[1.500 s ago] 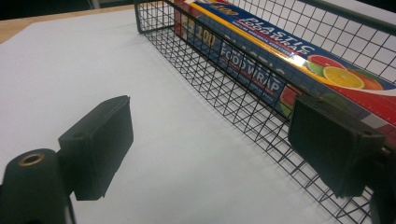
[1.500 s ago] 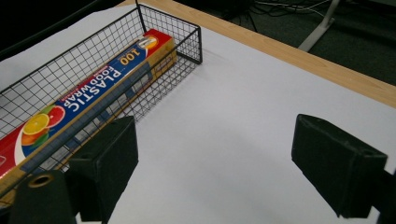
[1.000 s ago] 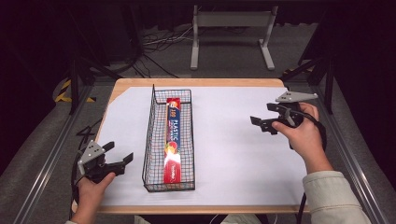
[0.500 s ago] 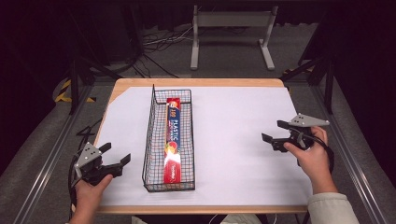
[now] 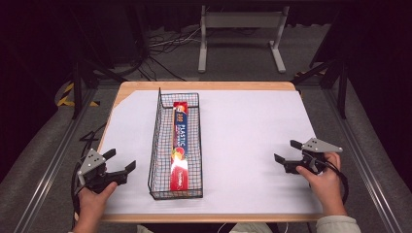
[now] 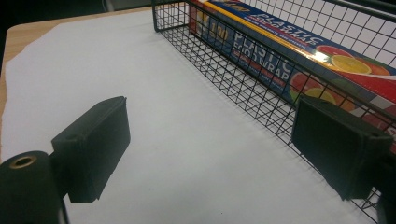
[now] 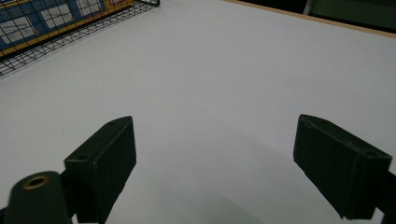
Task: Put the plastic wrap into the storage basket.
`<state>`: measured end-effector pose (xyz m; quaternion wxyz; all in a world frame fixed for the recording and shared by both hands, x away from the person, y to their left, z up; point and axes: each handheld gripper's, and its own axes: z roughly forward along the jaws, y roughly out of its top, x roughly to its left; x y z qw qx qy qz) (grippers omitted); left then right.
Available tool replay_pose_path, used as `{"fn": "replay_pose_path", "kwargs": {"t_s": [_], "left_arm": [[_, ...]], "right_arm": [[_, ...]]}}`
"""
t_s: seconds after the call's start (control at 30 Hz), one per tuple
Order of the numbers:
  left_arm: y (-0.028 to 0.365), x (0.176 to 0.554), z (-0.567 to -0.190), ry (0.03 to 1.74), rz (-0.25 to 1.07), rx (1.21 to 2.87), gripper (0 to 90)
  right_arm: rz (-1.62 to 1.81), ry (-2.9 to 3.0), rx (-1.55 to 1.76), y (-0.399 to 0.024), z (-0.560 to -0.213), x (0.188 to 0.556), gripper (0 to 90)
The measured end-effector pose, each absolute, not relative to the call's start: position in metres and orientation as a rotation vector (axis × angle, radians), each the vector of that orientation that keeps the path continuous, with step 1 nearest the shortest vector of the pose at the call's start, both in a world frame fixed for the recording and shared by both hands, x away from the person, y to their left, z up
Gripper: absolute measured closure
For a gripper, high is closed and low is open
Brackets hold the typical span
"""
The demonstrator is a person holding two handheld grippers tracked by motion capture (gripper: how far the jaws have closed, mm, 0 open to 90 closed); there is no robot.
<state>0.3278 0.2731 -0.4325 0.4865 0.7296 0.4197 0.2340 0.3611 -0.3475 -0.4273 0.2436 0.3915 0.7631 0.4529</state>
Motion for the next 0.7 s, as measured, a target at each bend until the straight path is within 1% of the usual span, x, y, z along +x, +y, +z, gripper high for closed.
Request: {"fn": "replay_pose_path", "kwargs": {"t_s": [0.17,0.33,0.4,0.7], "left_arm": [[0.273,0.33,-0.435,1.006,0.562,1.78,12.3],[0.272,0.332,-0.435,1.001,0.525,1.787,10.5],[0.273,0.332,-0.436,1.004,0.535,1.79,10.5],[0.276,0.337,-0.446,1.052,0.524,1.787,10.4]], "right_arm": [[1.24,2.06,1.088,-0.349,-0.44,0.357,13.9],[1.261,2.005,1.074,-0.35,-0.439,0.352,13.9],[1.269,1.988,1.078,-0.351,-0.439,0.351,12.7],[1.272,1.976,1.098,-0.351,-0.434,0.345,12.7]]}}
